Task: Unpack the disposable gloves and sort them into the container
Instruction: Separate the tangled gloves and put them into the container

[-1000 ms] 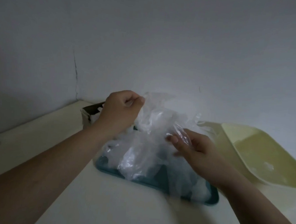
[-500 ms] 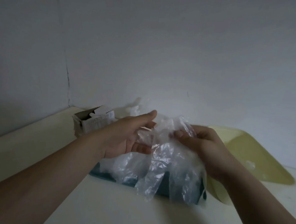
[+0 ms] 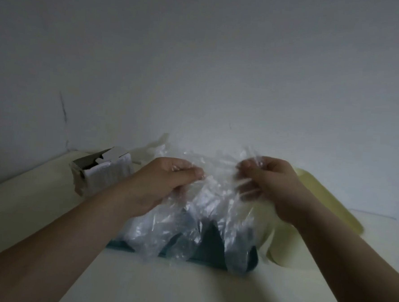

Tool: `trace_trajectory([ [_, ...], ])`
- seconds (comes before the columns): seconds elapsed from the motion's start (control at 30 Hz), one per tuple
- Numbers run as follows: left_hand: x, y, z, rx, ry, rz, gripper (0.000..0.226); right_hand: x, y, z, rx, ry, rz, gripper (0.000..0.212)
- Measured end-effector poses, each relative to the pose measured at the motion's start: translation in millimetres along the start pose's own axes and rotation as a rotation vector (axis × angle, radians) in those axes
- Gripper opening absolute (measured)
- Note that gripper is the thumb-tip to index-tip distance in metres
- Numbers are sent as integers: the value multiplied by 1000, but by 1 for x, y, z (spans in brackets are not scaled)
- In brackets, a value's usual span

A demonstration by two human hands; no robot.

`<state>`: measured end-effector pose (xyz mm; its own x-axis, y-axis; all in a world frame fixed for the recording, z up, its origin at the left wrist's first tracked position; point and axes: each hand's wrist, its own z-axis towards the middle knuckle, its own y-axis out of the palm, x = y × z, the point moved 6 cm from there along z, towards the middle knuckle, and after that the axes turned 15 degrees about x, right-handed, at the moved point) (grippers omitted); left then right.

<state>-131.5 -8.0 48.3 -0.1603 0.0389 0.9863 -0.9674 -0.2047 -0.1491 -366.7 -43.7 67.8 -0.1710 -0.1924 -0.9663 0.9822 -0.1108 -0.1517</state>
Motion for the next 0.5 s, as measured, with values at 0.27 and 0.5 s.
trace_trajectory([
  [0.27,29,39,8,-138,26,-73,23,-2,-103,72,238,-86,-497,14],
  [0.5,71,66,0,-406,58,-305,25,38,-111,100,128,-45,-859,16],
])
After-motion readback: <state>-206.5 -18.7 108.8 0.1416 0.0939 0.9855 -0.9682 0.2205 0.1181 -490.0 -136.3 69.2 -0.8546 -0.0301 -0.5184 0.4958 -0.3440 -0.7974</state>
